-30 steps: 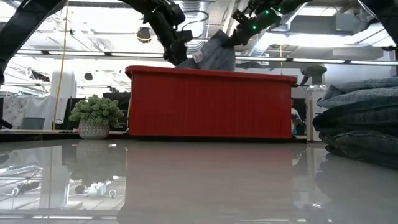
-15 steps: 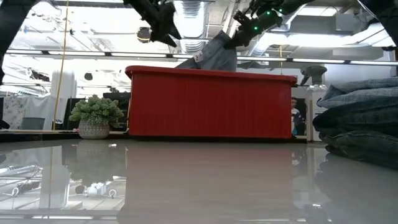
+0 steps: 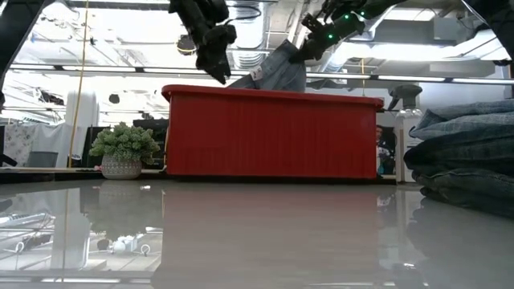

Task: Fold Laundry from Bin
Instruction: Fold the light blue denim pants

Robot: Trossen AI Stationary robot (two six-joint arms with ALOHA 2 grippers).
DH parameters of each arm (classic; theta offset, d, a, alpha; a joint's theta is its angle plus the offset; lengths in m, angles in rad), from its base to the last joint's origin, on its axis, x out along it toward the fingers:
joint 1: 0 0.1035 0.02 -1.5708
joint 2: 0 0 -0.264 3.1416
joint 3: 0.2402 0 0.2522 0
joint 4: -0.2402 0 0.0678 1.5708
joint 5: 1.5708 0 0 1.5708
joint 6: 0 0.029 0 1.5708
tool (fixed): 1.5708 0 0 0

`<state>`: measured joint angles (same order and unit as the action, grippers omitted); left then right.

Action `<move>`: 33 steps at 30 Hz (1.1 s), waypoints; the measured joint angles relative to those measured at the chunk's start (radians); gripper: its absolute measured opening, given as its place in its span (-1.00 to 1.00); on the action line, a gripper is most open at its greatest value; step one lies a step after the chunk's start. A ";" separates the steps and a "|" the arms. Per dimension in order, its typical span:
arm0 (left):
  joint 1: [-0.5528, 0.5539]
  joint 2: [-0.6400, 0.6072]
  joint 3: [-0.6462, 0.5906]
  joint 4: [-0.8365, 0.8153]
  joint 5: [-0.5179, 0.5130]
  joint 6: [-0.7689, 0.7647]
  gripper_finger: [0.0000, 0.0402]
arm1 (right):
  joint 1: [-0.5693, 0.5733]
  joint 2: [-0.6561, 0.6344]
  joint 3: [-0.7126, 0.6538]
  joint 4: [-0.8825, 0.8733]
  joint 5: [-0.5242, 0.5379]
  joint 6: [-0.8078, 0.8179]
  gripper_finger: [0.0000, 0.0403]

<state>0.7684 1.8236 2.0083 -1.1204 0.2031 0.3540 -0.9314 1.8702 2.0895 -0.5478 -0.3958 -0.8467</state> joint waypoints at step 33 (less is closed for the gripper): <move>0.019 -0.087 -0.454 0.400 -0.221 -0.092 -0.31 | 0.009 0.000 0.000 0.043 0.000 -0.018 -0.75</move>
<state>0.7870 1.7363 1.5539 -0.7202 -0.0177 0.2617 -0.9222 1.8702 2.0895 -0.5051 -0.3962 -0.8650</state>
